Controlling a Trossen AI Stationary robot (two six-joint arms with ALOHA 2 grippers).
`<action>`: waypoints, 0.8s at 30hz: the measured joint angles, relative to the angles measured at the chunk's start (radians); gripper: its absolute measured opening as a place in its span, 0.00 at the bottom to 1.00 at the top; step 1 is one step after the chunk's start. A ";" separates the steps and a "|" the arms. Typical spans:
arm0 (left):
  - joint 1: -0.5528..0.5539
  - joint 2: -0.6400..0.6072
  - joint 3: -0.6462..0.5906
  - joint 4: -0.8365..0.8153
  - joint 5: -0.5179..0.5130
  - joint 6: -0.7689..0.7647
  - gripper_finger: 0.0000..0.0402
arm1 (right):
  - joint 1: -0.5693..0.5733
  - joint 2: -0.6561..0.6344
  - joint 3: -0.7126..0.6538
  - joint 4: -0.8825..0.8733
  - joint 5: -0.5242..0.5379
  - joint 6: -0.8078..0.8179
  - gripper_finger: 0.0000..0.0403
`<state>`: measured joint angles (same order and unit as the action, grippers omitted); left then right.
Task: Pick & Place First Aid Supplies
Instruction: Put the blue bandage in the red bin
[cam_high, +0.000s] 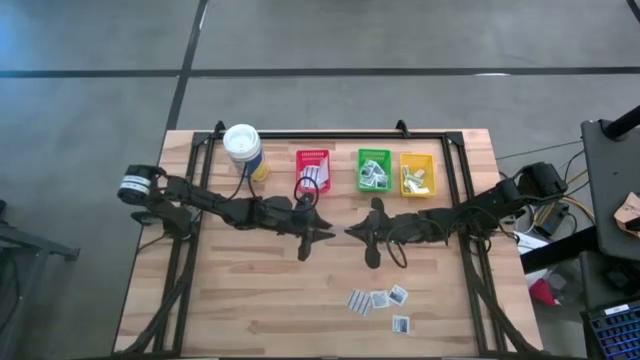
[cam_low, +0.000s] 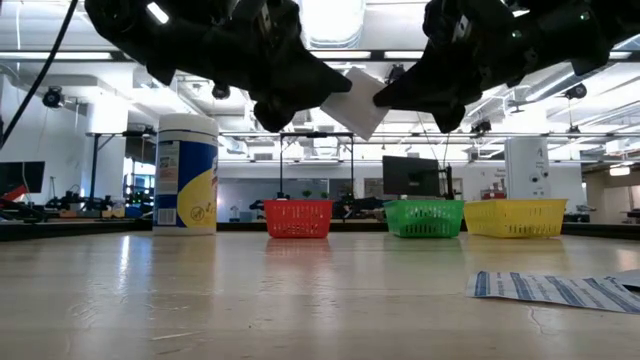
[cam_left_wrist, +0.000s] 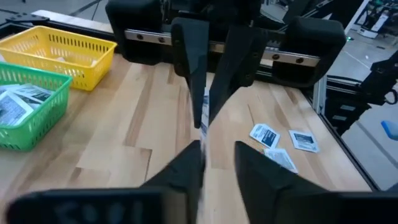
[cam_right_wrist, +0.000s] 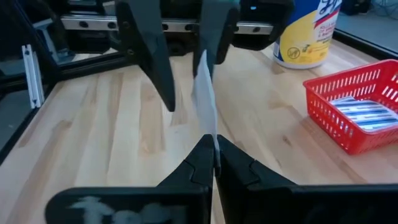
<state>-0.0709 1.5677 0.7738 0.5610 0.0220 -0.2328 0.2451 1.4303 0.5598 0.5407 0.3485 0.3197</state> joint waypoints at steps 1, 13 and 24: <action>0.001 0.000 0.000 0.000 0.006 0.000 0.21 | 0.000 0.000 0.000 -0.001 0.000 0.002 0.02; 0.005 0.000 0.000 0.000 0.024 0.000 0.00 | -0.001 -0.001 0.003 -0.008 -0.003 0.040 0.03; 0.045 -0.002 -0.002 -0.042 0.022 0.015 0.00 | -0.002 -0.031 0.005 -0.039 0.019 -0.016 0.24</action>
<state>-0.0256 1.5656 0.7723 0.5190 0.0437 -0.2176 0.2428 1.3994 0.5648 0.5019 0.3671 0.3035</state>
